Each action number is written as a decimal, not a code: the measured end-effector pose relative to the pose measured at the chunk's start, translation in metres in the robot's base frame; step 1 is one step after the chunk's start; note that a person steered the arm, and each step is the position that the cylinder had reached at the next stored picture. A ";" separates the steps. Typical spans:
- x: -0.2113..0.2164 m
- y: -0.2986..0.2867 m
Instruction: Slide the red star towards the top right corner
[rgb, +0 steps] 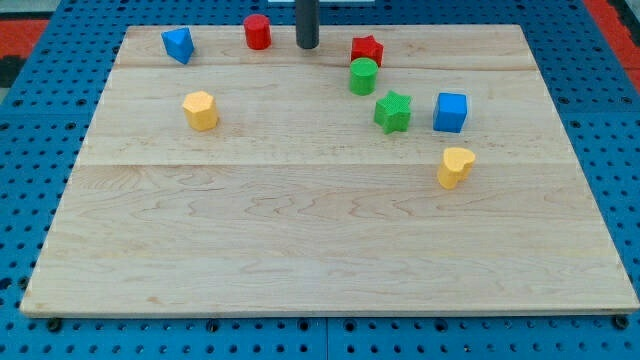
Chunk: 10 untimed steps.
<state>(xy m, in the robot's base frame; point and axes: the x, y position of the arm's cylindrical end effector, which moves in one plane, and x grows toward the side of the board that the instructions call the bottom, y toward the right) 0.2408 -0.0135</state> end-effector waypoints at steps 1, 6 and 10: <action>0.009 0.076; 0.014 0.168; -0.048 -0.025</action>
